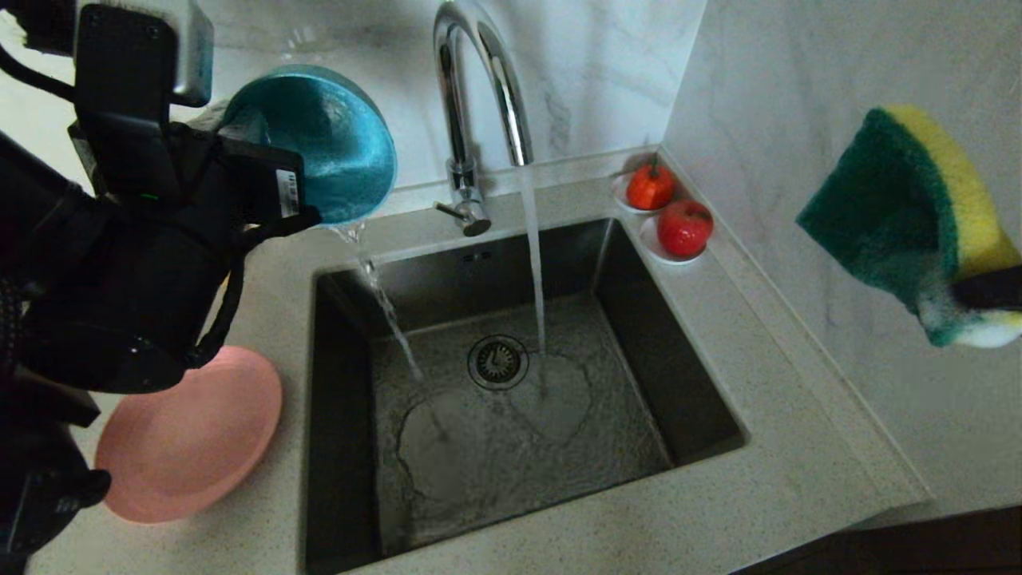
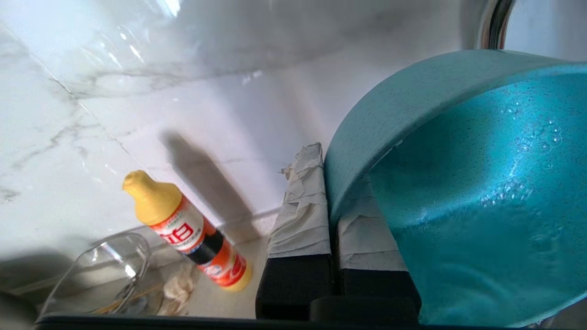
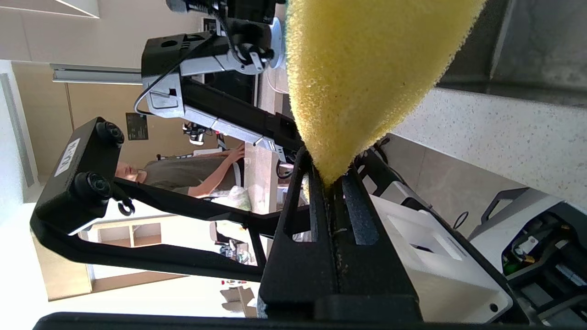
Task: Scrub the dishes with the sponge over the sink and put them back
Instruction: Rinse the bowl
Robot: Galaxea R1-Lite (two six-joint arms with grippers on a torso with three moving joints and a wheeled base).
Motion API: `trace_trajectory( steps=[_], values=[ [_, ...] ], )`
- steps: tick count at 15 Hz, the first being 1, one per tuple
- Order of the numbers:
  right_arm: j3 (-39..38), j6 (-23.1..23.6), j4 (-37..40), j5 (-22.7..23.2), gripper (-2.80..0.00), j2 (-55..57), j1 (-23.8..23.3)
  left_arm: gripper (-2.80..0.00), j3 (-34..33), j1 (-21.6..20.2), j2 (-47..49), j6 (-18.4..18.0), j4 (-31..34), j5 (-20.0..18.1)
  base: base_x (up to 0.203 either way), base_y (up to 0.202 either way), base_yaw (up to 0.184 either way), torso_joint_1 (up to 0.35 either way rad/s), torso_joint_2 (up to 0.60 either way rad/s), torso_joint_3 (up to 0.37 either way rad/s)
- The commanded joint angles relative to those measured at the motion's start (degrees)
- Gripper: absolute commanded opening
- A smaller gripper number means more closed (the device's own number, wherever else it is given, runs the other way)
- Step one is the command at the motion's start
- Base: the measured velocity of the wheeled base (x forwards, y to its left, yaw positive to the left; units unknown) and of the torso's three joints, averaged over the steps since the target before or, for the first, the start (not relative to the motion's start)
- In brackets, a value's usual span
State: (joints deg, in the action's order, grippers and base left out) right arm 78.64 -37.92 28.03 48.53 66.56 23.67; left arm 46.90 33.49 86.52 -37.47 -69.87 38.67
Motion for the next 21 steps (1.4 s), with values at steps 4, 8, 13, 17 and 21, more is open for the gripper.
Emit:
trace_trajectory(
  steps=[4,8,13,17,21],
  values=[
    [-1.21,-0.31,-2.63,0.69,-2.8,0.85,-0.03,-2.8,-2.32,0.09,3.45,-0.55,-13.48,-0.36,0.0,0.0,0.0,0.0,0.0,0.0],
    [-1.12,-0.31,-2.98,1.22,-2.8,1.03,0.06,-2.8,-3.8,0.17,3.77,-1.32,-17.79,-3.68,0.0,0.0,0.0,0.0,0.0,0.0],
    [-0.86,-0.4,-2.98,1.48,-2.8,0.81,-0.02,-2.8,-3.56,0.26,3.04,-1.36,-17.79,-3.78,0.0,0.0,0.0,0.0,0.0,0.0],
    [-1.0,-0.47,-2.89,1.48,-2.8,0.06,-0.03,-2.8,-3.87,0.17,2.04,-2.68,-17.79,-2.28,0.0,0.0,0.0,0.0,0.0,0.0],
    [-1.66,-0.48,-2.45,1.48,-2.8,-0.91,-0.38,-2.8,-2.74,0.17,0.93,-2.63,-9.44,1.51,0.0,0.0,0.0,0.0,0.0,0.0]
  ],
)
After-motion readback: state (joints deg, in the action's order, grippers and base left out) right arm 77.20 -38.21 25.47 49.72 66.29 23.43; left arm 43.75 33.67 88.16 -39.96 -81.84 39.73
